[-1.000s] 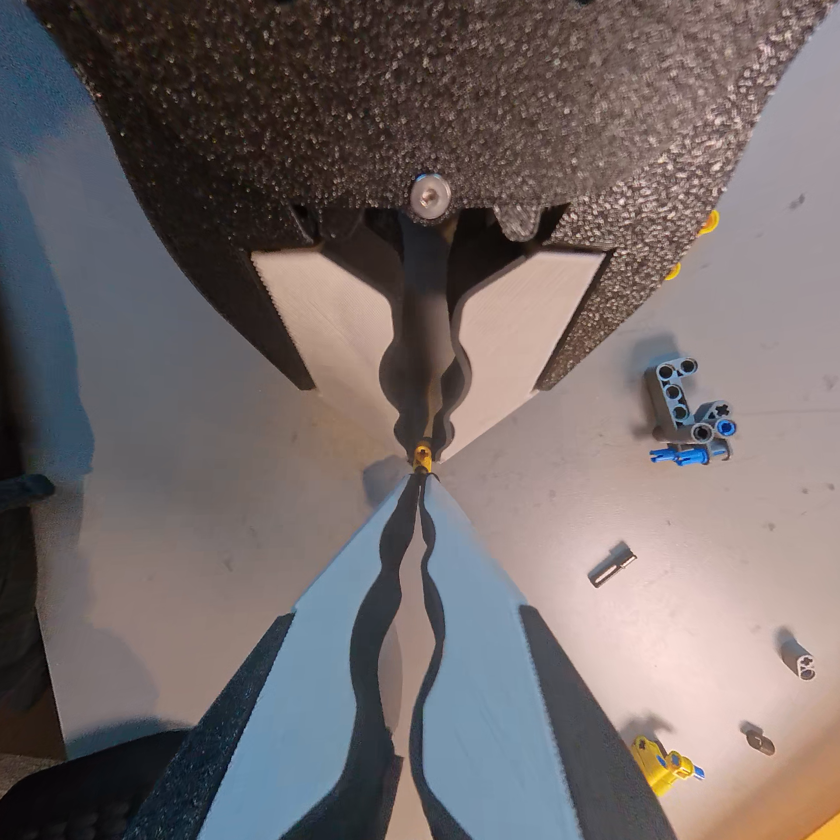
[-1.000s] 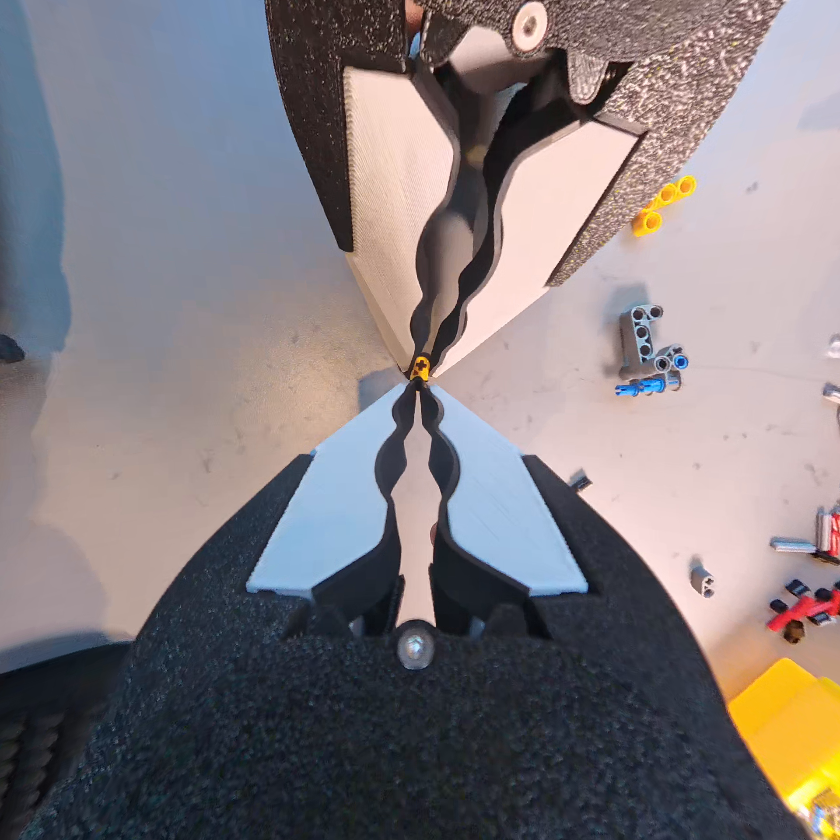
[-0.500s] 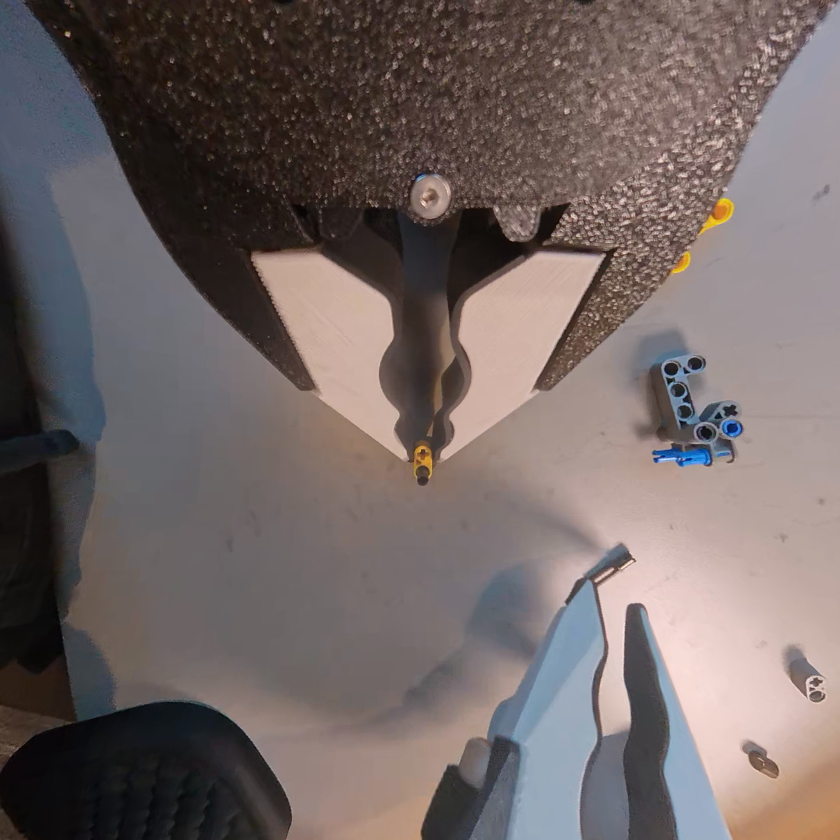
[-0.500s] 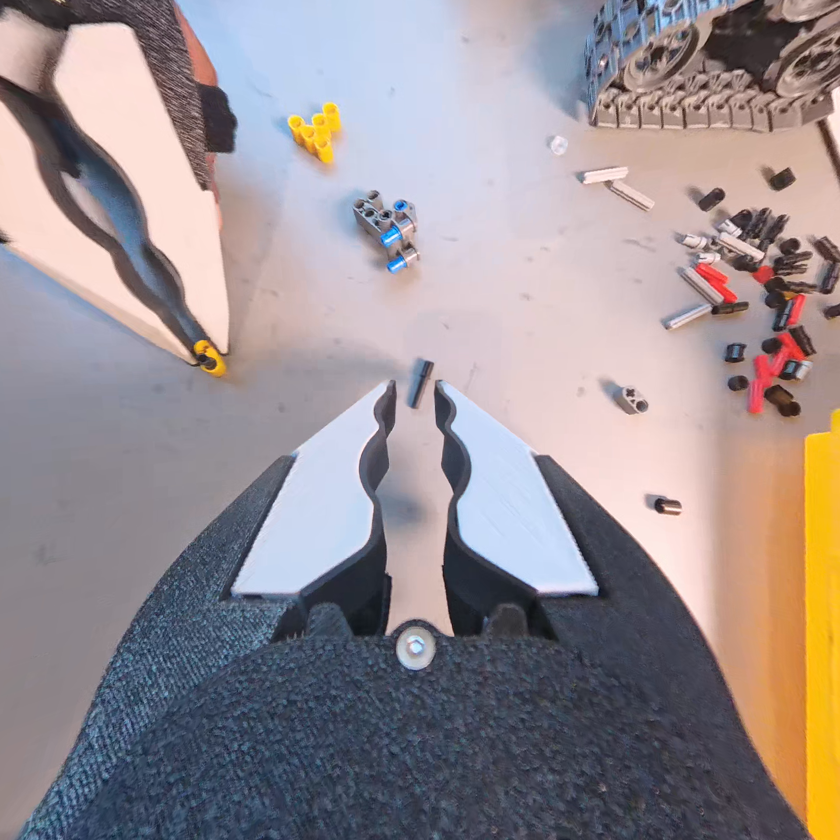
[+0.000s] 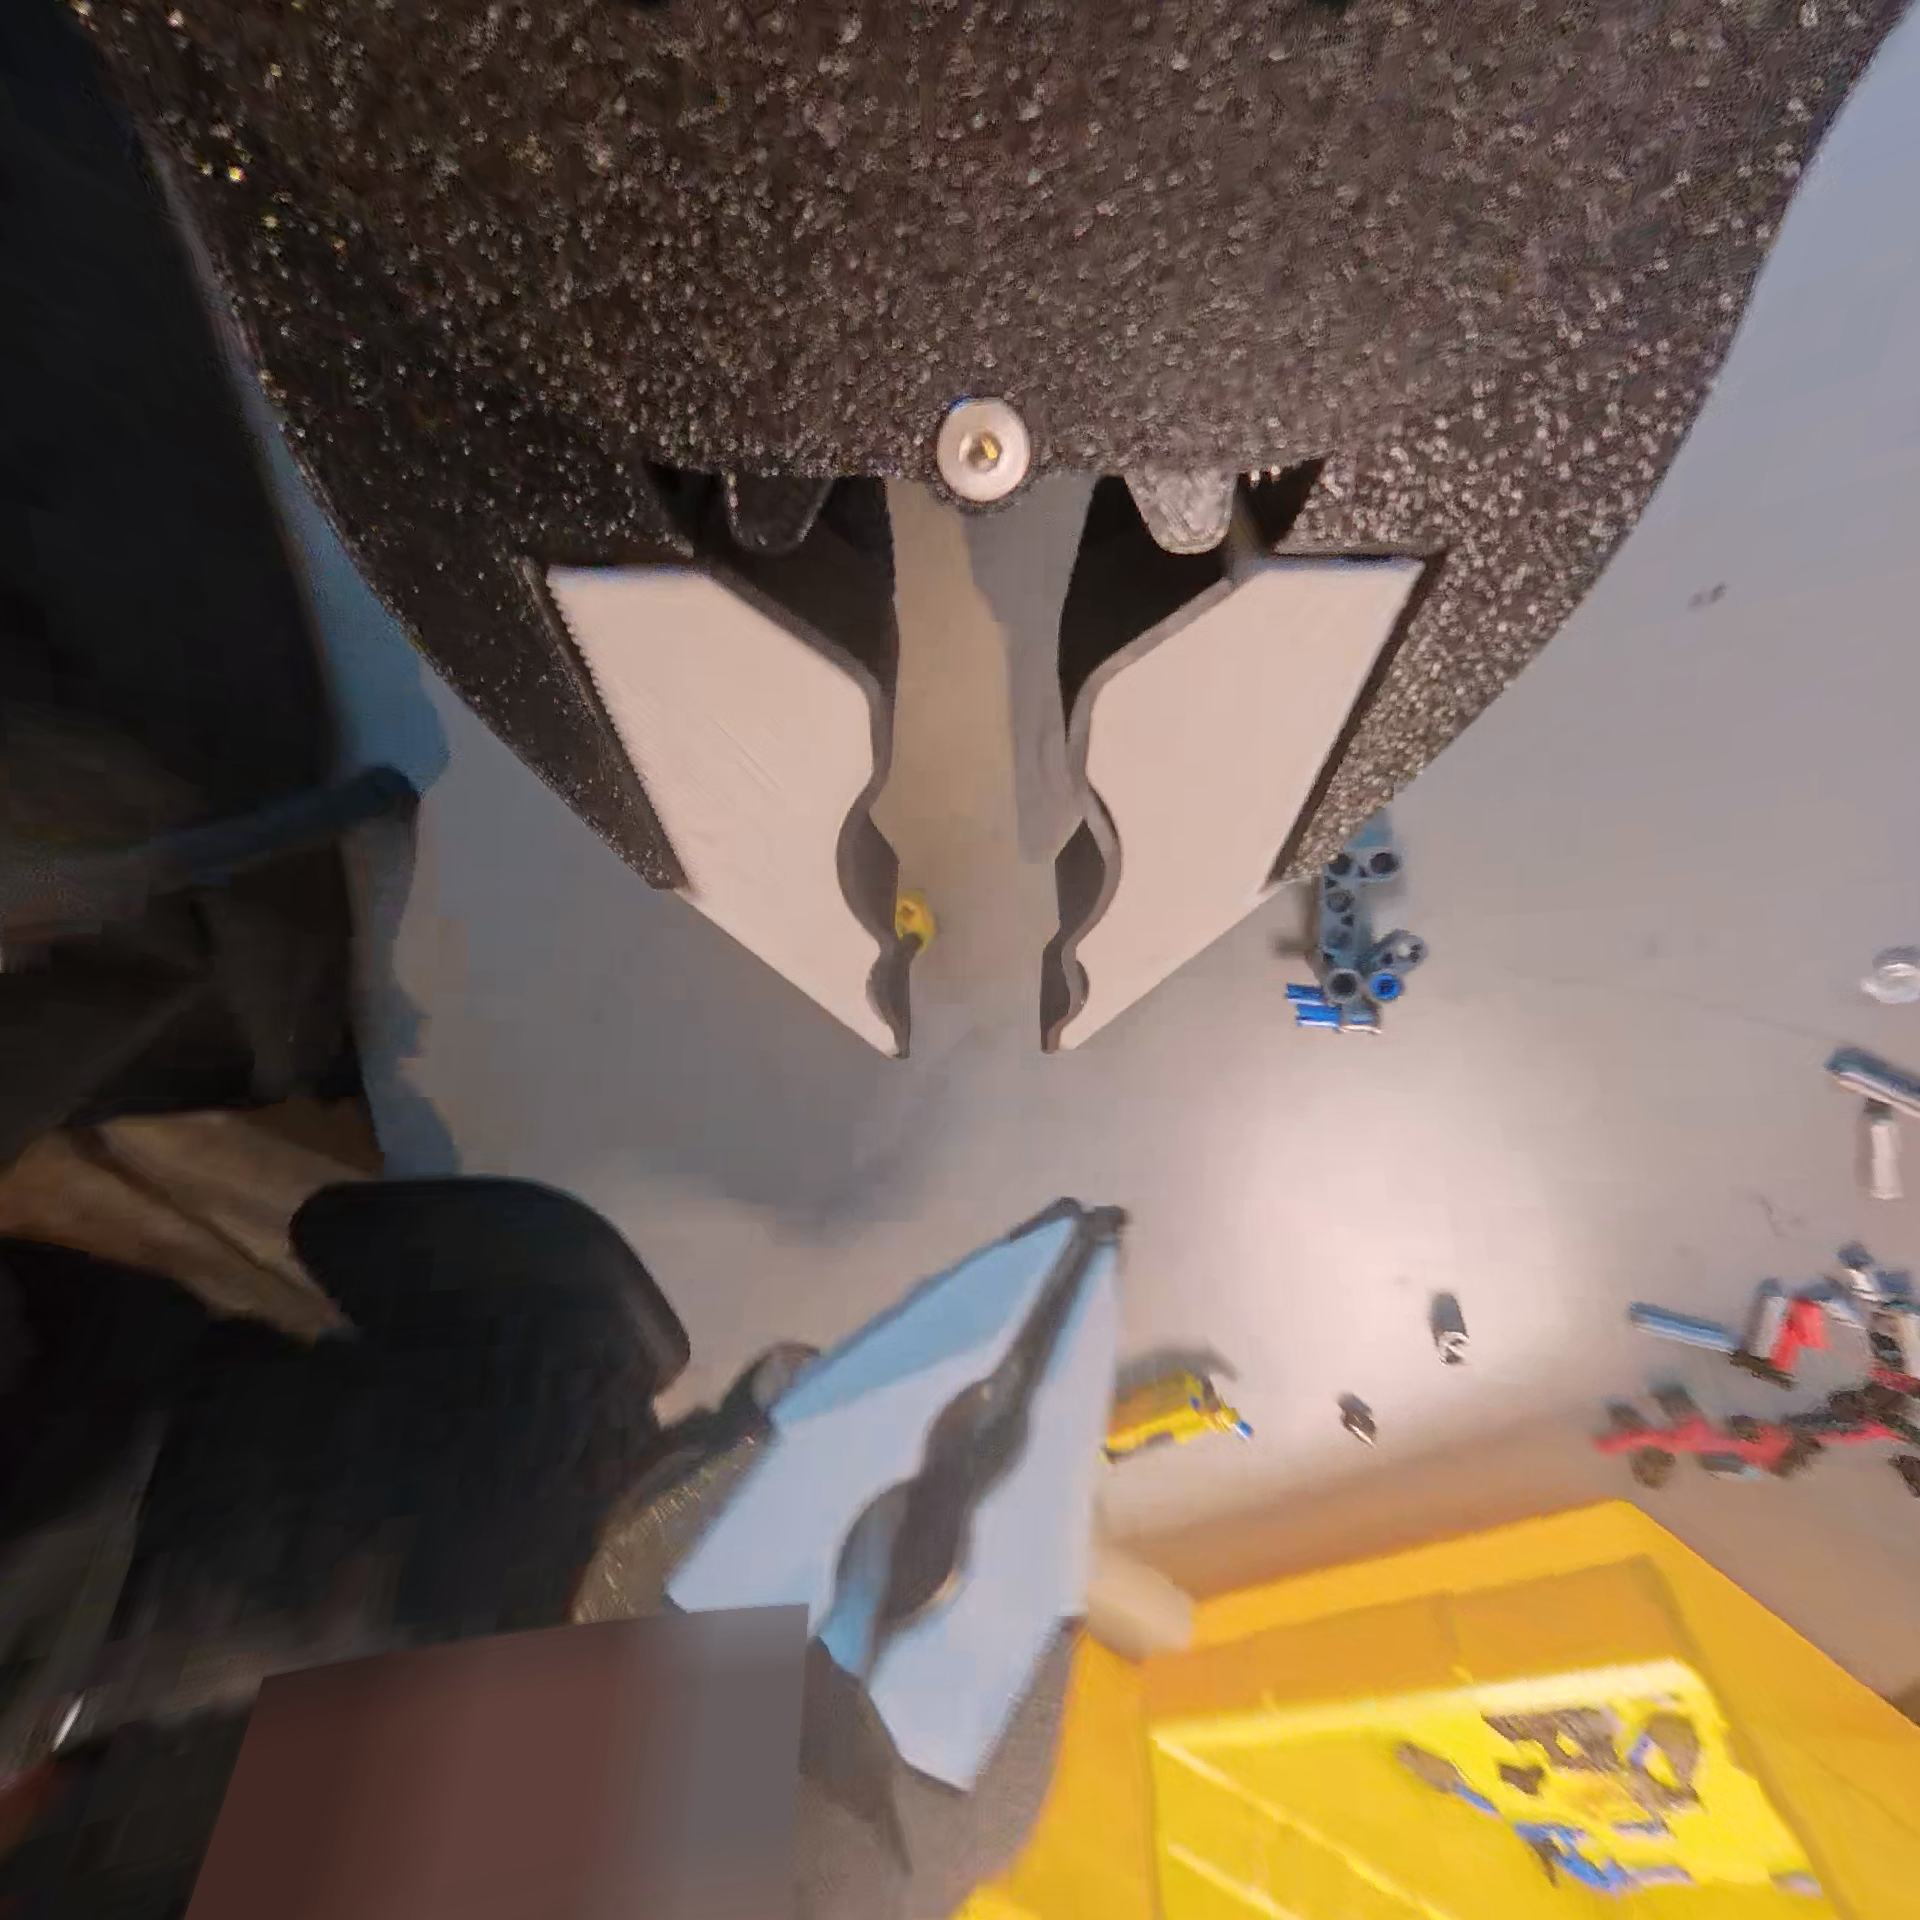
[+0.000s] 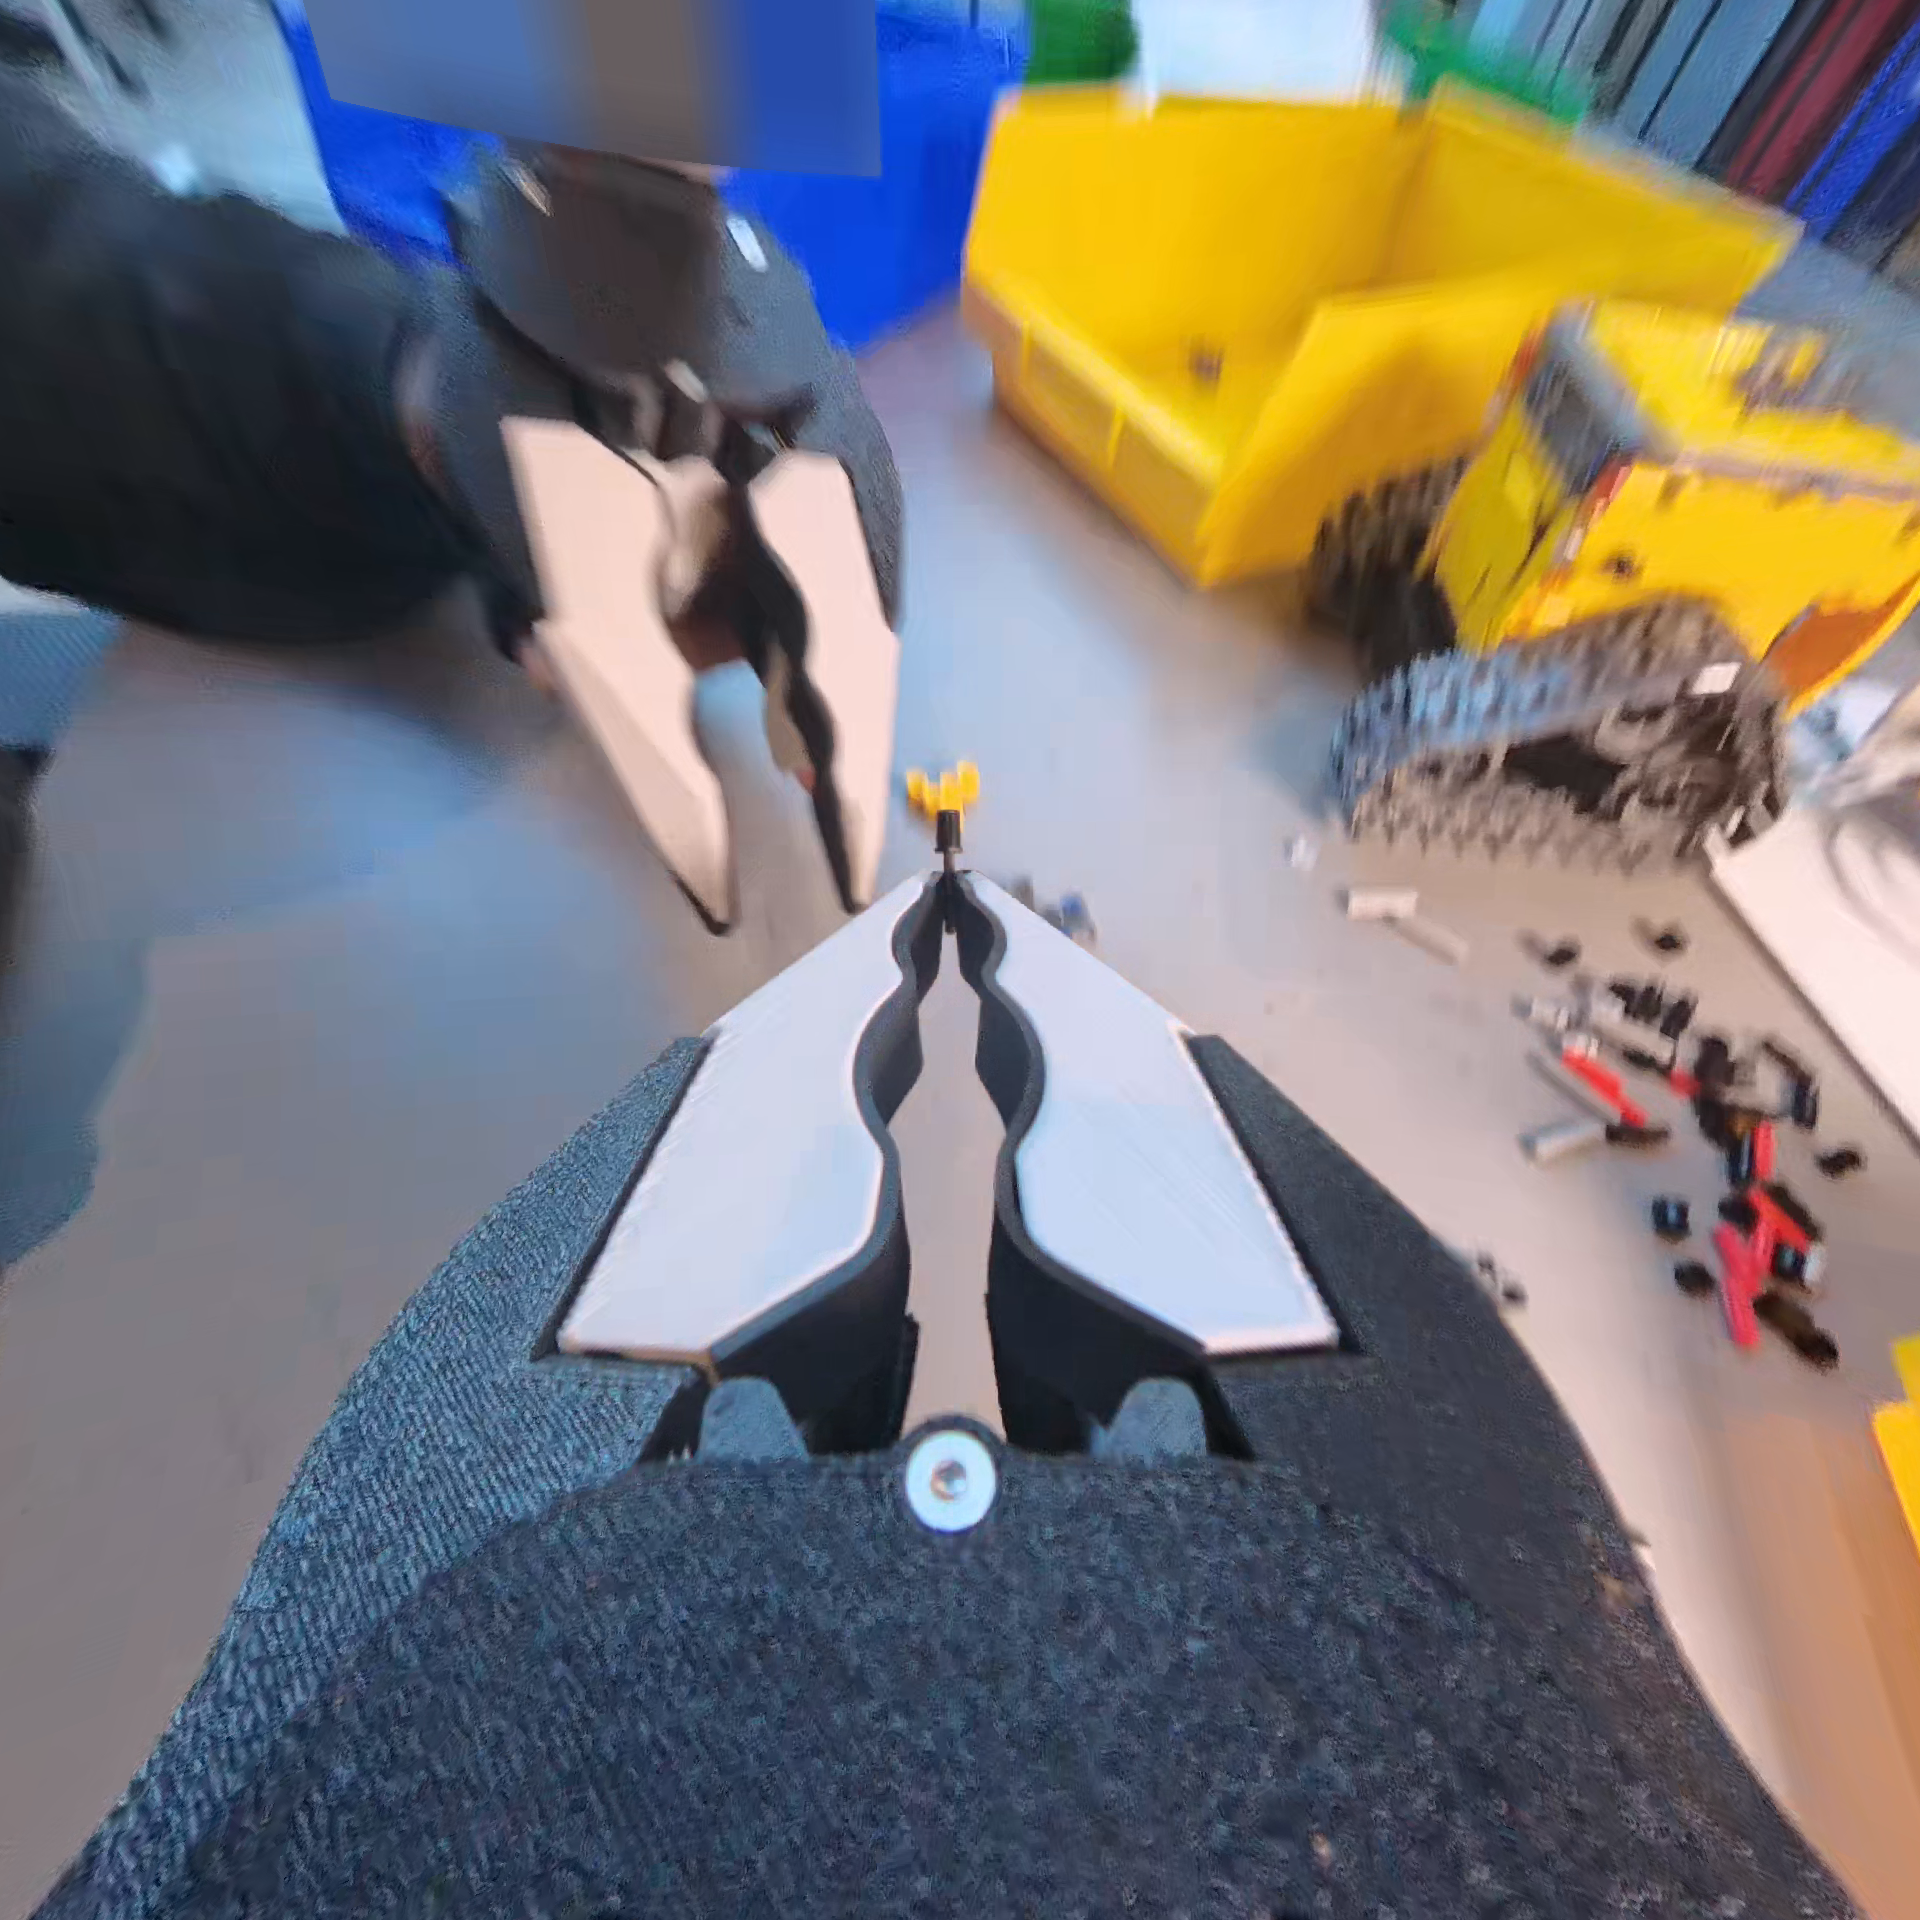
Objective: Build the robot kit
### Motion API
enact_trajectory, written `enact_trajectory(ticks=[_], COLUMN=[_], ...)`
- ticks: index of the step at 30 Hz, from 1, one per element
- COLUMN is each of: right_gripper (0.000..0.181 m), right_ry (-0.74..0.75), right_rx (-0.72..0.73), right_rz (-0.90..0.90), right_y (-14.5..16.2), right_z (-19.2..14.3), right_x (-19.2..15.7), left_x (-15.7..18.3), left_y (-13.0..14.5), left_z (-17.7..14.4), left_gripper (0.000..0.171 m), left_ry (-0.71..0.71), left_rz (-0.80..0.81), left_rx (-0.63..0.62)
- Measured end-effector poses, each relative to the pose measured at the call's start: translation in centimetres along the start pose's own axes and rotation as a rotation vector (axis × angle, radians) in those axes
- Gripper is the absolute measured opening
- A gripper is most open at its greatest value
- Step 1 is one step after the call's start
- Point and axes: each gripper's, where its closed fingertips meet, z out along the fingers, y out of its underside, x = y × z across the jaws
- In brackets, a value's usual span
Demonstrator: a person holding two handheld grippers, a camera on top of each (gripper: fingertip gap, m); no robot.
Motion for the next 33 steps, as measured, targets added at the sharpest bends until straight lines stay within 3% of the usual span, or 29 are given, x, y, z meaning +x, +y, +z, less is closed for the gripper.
enact_trajectory(ticks=[4,7,12,18,33], right_gripper=[0.002,0.002,0.002,0.002,0.002], right_ry=[0.049,0.077,0.091,0.166,0.201], right_rx=[0.195,0.258,0.309,0.262,0.236], right_rz=[-0.079,-0.090,-0.029,-0.072,-0.145], right_y=[-3.2,-3.7,-3.8,-3.2,-2.8], right_z=[-0.5,-0.5,-0.8,-0.6,-0.3], right_x=[-1.5,-2.0,-1.7,-1.0,-1.4], left_x=[-0.2,0.2,0.7,0.2,-0.6], left_y=[-3.4,-4.7,-5.1,-5.1,-5.3], left_z=[-2.0,-2.7,-2.4,-2.1,-2.3], left_gripper=[0.022,0.016,0.006,0.013,0.004], left_ry=[0.073,0.128,0.123,0.126,0.069], left_rz=[-0.135,-0.167,-0.122,-0.164,-0.149], left_rx=[0.252,0.346,0.370,0.391,0.406])
